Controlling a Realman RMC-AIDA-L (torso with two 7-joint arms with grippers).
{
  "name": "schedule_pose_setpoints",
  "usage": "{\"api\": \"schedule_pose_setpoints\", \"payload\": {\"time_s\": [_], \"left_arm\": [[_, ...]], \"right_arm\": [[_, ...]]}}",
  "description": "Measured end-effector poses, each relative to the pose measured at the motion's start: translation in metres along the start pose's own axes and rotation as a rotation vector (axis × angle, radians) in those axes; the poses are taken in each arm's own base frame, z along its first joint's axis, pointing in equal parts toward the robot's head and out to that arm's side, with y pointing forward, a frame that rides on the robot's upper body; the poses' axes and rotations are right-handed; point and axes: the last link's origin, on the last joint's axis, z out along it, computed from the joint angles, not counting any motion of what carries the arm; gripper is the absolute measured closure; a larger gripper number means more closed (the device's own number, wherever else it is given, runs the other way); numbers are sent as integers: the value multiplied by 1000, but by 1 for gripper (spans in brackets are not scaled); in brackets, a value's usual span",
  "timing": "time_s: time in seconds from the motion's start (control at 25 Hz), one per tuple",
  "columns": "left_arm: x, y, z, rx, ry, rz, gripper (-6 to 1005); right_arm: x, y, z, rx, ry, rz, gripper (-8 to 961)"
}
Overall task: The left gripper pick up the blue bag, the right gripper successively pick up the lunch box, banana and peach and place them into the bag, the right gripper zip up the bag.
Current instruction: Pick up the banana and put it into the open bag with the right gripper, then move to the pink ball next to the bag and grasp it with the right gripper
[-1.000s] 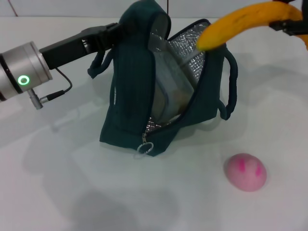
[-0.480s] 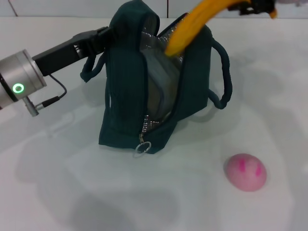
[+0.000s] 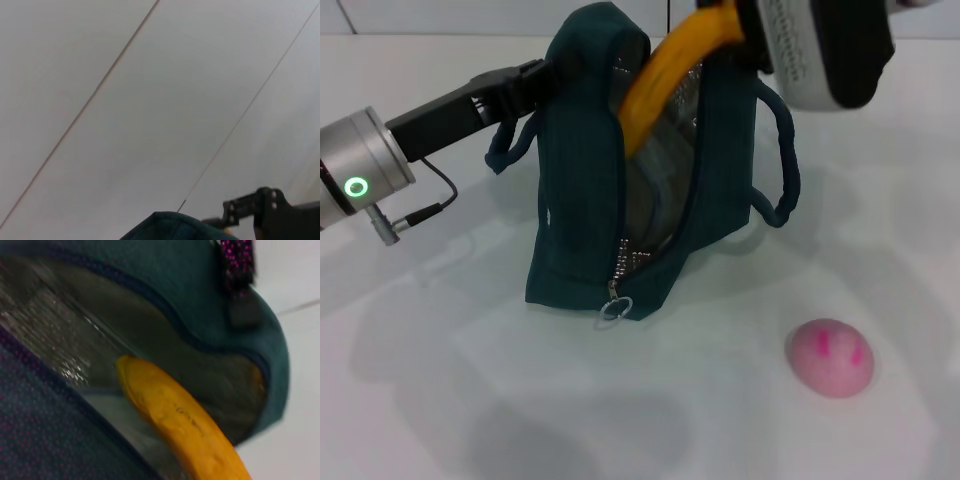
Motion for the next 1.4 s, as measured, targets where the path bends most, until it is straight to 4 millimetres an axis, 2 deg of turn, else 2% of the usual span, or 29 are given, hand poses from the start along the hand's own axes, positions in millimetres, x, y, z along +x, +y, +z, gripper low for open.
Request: {"api": "schedule_pose_setpoints", "payload": {"time_s": [0.12, 0.16, 0.36, 0.56, 0.8, 1.12, 1.28, 1.4], "left_arm": [[0, 0, 0, 0, -2, 2, 959], [0, 0, 0, 1, -3, 4, 959], [-1, 0, 1, 3, -9, 14, 959], [-1, -1, 0, 5, -10, 16, 959], [-3, -1, -1, 8, -23, 17, 959], [-2, -3, -3, 14, -23, 18, 959], [-3, -4, -8, 24, -15, 12, 959], [-3, -5, -11, 31, -8, 6, 959]], "right_arm": [[-6, 2, 1, -6, -20, -7, 445], [-18, 5, 4, -27, -64, -16, 444], [-31, 9, 11, -40, -132, 5, 436], [-41, 8, 11, -45, -185, 51, 428], [-43, 8, 10, -47, -191, 81, 419], [-36, 12, 5, -27, -189, 120, 406], [-15, 12, -12, 70, -172, 197, 220], [8, 14, -34, 158, -184, 313, 220]]}}
